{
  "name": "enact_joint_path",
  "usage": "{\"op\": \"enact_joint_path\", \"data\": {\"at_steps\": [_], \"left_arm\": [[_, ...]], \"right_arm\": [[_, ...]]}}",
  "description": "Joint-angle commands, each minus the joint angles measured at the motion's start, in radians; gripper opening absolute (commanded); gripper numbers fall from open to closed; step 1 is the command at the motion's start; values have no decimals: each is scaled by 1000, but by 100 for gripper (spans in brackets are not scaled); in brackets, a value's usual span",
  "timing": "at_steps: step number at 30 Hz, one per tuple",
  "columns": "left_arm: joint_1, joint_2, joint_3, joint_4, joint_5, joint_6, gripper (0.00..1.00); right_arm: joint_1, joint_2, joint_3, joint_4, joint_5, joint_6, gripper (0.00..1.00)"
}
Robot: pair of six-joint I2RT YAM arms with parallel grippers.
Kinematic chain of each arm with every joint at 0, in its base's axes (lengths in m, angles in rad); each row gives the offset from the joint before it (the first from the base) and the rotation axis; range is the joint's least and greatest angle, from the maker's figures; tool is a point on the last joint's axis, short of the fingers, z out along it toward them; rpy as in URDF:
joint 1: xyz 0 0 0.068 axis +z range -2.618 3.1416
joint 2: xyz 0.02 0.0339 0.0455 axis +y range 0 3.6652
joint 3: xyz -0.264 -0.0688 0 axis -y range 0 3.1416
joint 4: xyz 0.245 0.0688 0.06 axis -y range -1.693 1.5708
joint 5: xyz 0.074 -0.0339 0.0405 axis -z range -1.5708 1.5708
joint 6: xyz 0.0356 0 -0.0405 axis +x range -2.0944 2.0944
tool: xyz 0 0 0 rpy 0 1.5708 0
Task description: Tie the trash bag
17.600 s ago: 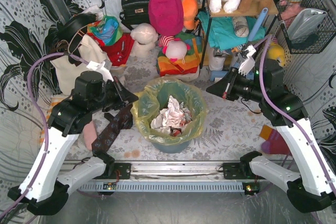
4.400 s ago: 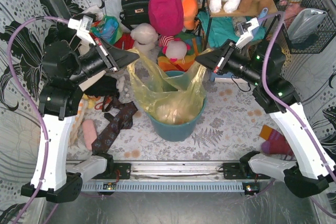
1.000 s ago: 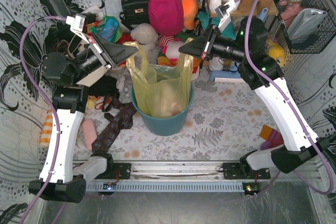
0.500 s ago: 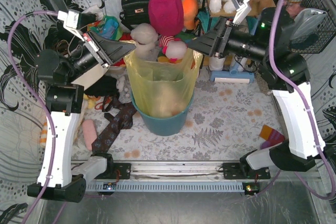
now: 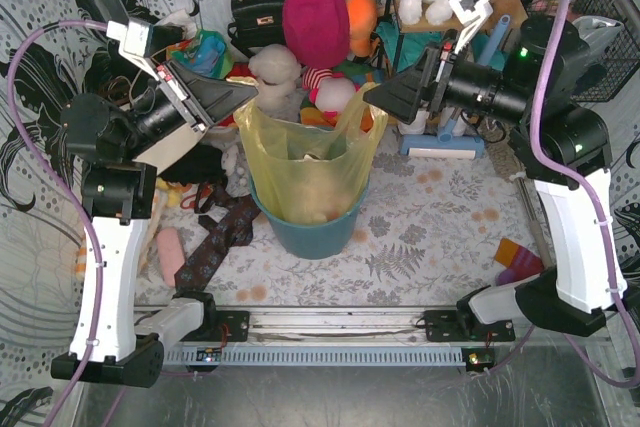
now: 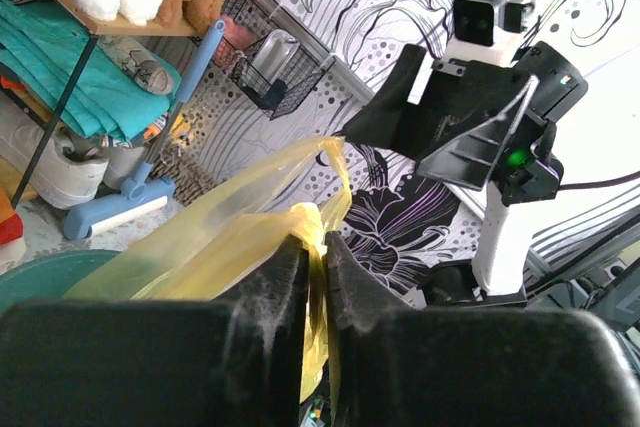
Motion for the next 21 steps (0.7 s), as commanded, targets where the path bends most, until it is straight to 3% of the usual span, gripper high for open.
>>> {"op": "enact_joint_path", "data": {"at_steps": [1, 8, 13, 18, 21], "left_arm": [[6, -21, 34, -22, 3, 38, 23], [6, -25, 80, -114, -19, 101, 43], [5, -33, 104, -145, -36, 133, 46], [6, -49, 106, -144, -53, 151, 46], [6, -58, 103, -143, -61, 157, 46]], "right_arm": [[-4, -39, -42, 238, -150, -38, 75], [7, 47, 51, 328, -192, -106, 81], [193, 129, 89, 346, -107, -186, 89], [340, 124, -67, 478, 47, -293, 98], [383, 106, -179, 590, 87, -329, 97]]}}
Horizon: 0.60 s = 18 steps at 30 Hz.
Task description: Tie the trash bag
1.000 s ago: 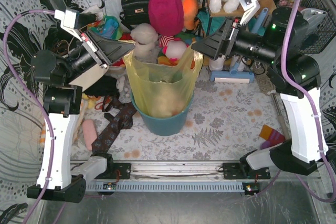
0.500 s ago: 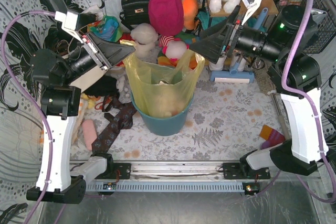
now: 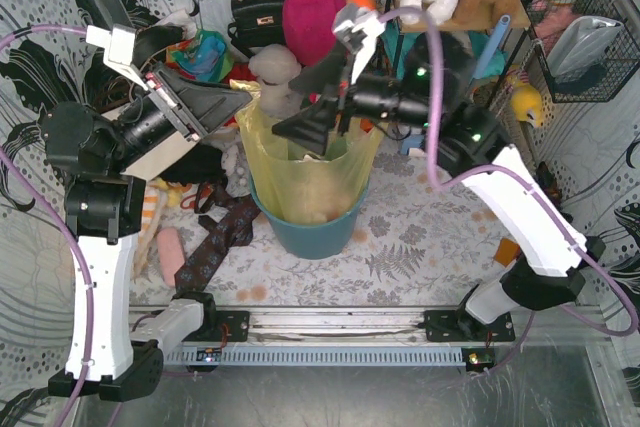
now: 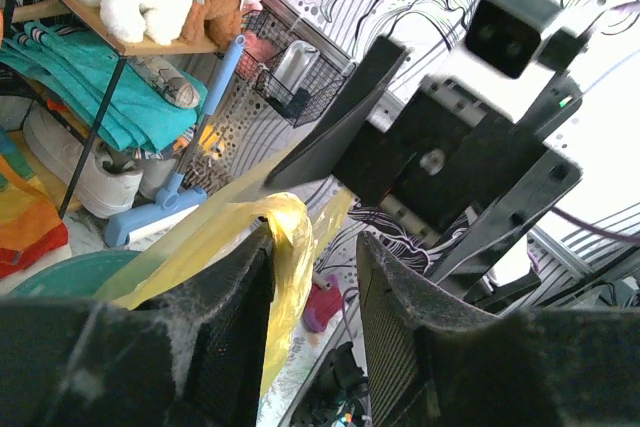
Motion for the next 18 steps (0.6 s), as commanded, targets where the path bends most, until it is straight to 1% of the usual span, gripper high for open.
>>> {"op": "enact_joint_path", "data": {"at_steps": [1, 3, 5, 10, 14, 17, 18], "left_arm": [[6, -19, 23, 18, -23, 34, 46], [5, -19, 22, 18, -21, 32, 46], [6, -21, 19, 19, -21, 30, 46], [6, -22, 17, 26, -18, 25, 46], [6, -21, 21, 30, -13, 21, 46], [6, -22, 28, 30, -8, 23, 46], [6, -23, 30, 30, -7, 23, 46]], "right_arm": [[53, -31, -126, 222, 98, -95, 97], [67, -23, -157, 270, 95, -104, 97], [73, -4, -155, 293, 90, -106, 97], [84, 36, -142, 352, 24, -89, 97], [89, 64, -120, 377, -12, -87, 97], [92, 89, -86, 376, -16, -95, 99], [90, 97, -78, 371, -16, -101, 97]]}}
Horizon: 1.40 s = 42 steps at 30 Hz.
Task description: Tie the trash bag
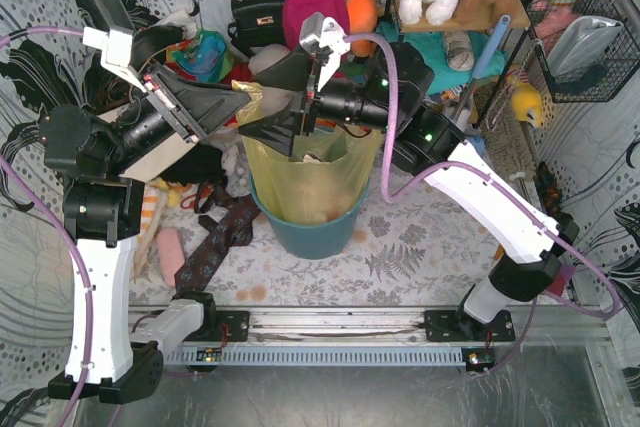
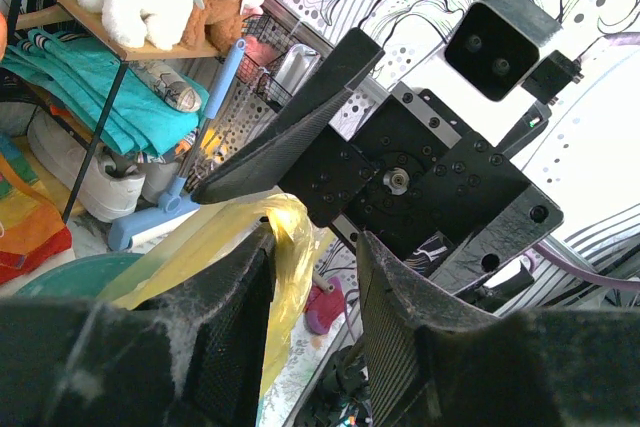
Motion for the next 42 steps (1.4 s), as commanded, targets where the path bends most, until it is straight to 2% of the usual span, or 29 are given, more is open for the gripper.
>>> {"op": "enact_joint_path", "data": {"at_steps": [1, 3, 6, 7, 8, 9, 12, 15, 19, 22, 30, 33, 37, 42], "left_arm": [[6, -11, 30, 31, 4, 12, 46], [6, -13, 30, 31, 6, 12, 46], [6, -16, 28, 30, 6, 12, 46], [6, -17, 27, 28, 5, 13, 47], [6, -18, 28, 26, 3, 17, 47], [6, -18, 30, 21, 2, 24, 47], [6, -21, 47, 10, 10, 72, 54], [6, -34, 50, 25, 20, 130, 63], [6, -60, 1, 120, 106, 178, 78], [6, -70, -54, 147, 158, 223, 83], [7, -127, -249, 450, 295, 211, 85], [6, -138, -300, 606, 305, 156, 85], [6, -115, -308, 676, 305, 133, 84], [5, -84, -368, 908, 289, 2, 83]], "right_arm": [[6, 40, 62, 55, -32, -24, 94], [7, 55, 78, 51, -46, -24, 86], [9, 64, 97, 36, -55, -22, 63], [9, 63, 98, 30, -54, -25, 52], [9, 63, 98, 24, -50, -27, 35], [9, 61, 101, 11, -47, -30, 27], [10, 56, 105, -8, -43, -35, 15], [10, 49, 103, -19, -33, -37, 11], [10, 35, 95, -28, -24, -30, 2], [11, 29, 93, -28, -27, -14, 0], [10, 5, 86, -43, -43, 7, 0], [11, -1, 79, -42, -57, 19, 0], [11, -3, 76, -30, -78, 39, 0], [10, 0, 74, -8, -87, 63, 0]]}}
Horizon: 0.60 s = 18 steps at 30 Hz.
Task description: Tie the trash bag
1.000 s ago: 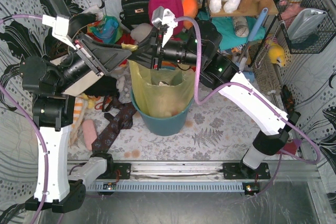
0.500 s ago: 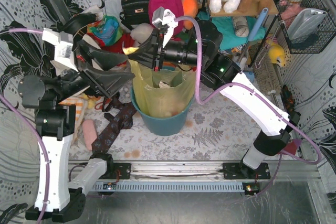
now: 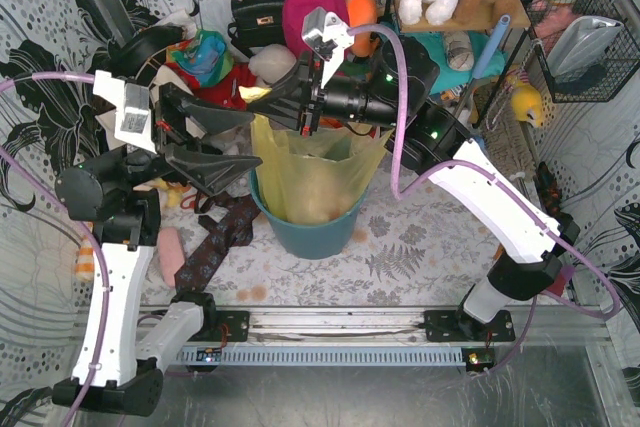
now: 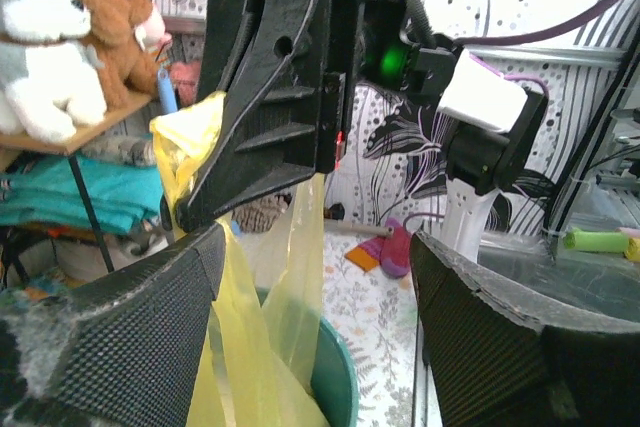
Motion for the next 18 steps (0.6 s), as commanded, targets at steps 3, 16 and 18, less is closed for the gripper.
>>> {"op": "enact_joint_path", "data": {"at_steps": [3, 16, 18], "left_arm": [[6, 46, -69, 392, -16, -169, 82], [6, -69, -44, -98, -201, 230, 79], [5, -83, -35, -121, -215, 252, 79]], "right_arm": [[10, -21, 9, 44, -55, 49, 0], [9, -37, -13, 37, -25, 47, 0], [10, -36, -15, 35, -30, 48, 0]]}}
